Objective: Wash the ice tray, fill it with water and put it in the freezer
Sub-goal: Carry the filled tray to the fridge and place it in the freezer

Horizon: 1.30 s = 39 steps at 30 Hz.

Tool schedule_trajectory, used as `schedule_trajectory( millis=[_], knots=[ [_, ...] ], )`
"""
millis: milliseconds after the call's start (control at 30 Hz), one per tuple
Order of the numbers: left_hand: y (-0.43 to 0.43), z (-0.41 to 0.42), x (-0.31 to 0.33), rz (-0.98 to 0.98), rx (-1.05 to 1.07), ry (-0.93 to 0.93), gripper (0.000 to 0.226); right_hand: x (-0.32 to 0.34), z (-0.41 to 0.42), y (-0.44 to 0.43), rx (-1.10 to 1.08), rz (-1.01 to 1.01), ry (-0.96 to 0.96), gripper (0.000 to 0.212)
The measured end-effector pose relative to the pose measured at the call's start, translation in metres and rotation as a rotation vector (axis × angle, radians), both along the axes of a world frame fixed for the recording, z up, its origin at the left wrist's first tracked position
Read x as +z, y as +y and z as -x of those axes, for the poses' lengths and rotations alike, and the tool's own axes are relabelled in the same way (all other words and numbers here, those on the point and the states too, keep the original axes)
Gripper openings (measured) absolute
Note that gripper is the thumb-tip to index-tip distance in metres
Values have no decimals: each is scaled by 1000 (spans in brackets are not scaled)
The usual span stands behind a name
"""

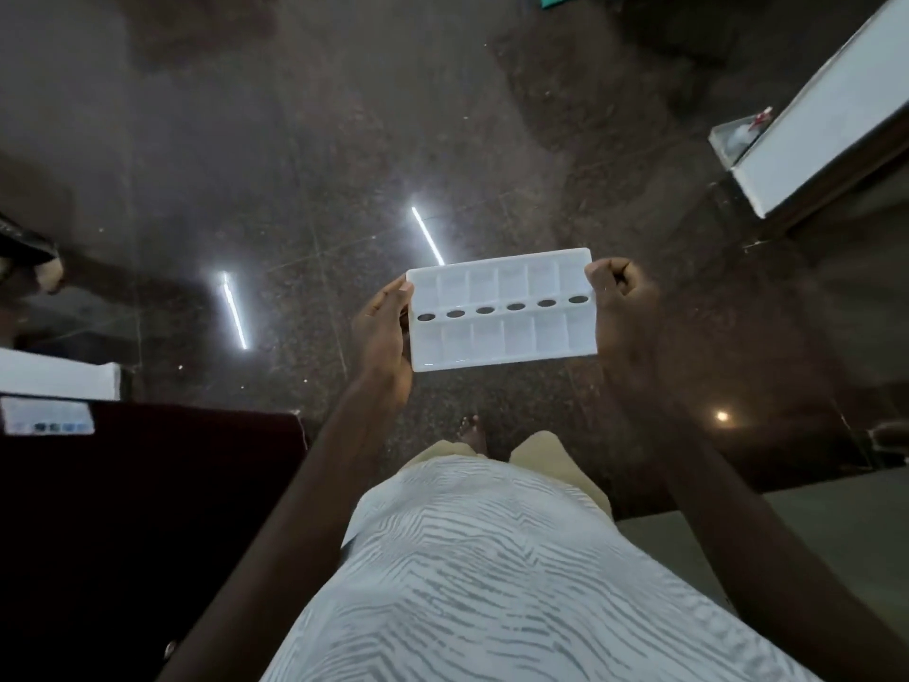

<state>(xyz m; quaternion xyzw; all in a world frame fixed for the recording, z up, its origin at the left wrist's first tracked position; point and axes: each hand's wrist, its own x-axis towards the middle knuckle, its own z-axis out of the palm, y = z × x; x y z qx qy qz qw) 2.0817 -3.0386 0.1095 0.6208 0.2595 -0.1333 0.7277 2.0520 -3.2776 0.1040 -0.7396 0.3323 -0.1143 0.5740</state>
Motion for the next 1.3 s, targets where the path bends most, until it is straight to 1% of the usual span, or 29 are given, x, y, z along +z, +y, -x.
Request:
schedule_trajectory(
  millis=[167, 333, 433, 533, 600, 667, 733, 800, 867, 1000, 1133, 1300],
  knots=[
    [-46, -37, 9, 31, -45, -35, 30, 12, -33, -47, -11, 26, -2, 8],
    [-90, -59, 8, 31, 28, -34, 30, 10, -64, -95, 64, 39, 34, 10],
    [-120, -67, 4, 33, 106, -51, 30, 8, -88, -129, 140, 56, 38, 12],
    [-150, -69, 0, 28, 203, -59, 32, 6, -114, -158, 285, 48, 81, 16],
    [-167, -67, -4, 20, 270, -53, 32, 2, -129, -173, 332, 31, 87, 16],
    [-194, -65, -9, 36, 390, -46, 32, 0, -152, -193, 417, 16, 76, 14],
    [-207, -61, -8, 45, 420, -40, 30, -3, -162, -200, 411, 14, 73, 14],
    [-225, -58, -11, 62, 518, -31, 29, -2, -177, -209, 475, 15, 82, 17],
    [-239, -52, -14, 69, 584, -37, 29, 0, -190, -214, 529, 15, 77, 20],
    [-252, -42, -13, 63, 716, -31, 18, 3, -207, -206, 695, 45, 94, 22],
    [-246, -25, -10, 38, 873, -9, 26, -1, -216, -177, 843, 17, 94, 19],
    [-223, 7, -9, 16, 1066, 6, 28, -6, -214, -121, 1022, -6, 96, 12]
  ],
)
